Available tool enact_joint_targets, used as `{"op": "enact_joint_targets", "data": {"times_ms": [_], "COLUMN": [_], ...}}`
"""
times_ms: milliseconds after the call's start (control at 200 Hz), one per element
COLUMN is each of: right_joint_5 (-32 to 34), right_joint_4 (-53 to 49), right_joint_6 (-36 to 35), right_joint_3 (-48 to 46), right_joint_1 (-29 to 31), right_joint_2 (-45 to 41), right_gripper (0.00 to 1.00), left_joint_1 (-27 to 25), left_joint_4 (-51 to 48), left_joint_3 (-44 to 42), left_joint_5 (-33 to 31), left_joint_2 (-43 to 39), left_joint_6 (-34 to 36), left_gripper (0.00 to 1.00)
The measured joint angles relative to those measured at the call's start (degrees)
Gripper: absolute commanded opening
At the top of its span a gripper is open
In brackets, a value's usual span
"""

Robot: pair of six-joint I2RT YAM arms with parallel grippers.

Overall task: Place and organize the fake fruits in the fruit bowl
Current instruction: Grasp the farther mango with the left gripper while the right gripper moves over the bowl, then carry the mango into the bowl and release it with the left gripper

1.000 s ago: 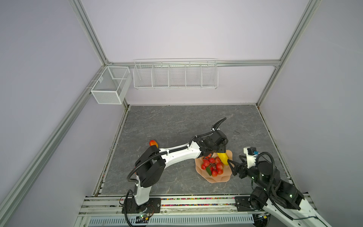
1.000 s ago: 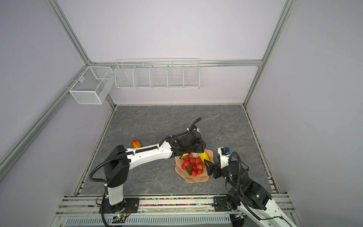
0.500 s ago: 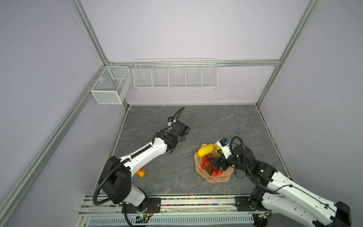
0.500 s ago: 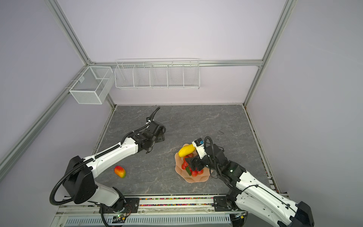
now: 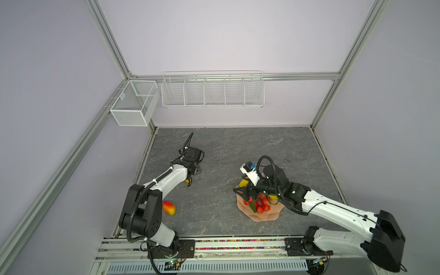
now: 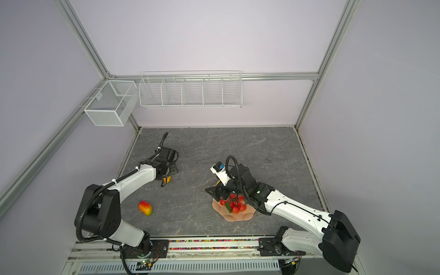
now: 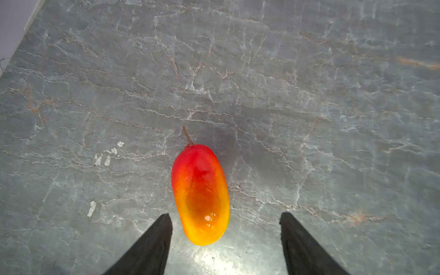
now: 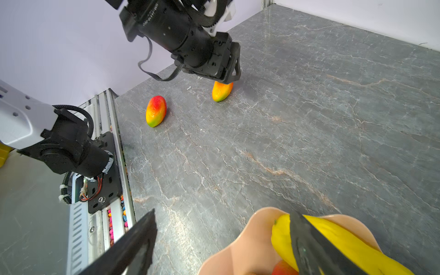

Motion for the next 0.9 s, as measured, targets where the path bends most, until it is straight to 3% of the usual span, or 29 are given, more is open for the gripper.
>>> {"op": "enact_joint_targets", "data": {"times_ms": [615,900], "right_joint_5": [-1.75,-1.88], "right_joint_4": [1.57,1.64], "right_joint_6": [-0.33,0.22], "right_joint_3": [1.53,0.63], "right_joint_1": [-1.11,-2.12], "right_joint_2": [2.89,0.5], "right_gripper": [0.88,0.88], "left_joint_1": [5.55,6.29], "left_joint_4": [4.98,6.95], "left_joint_3": [-0.55,-0.48], "left_joint_5": [5.07,8.26], "left_joint_2": [6.71,9.68], "left_joint_6": [-0.24,0.35], "left_gripper": [0.61,0.42]}}
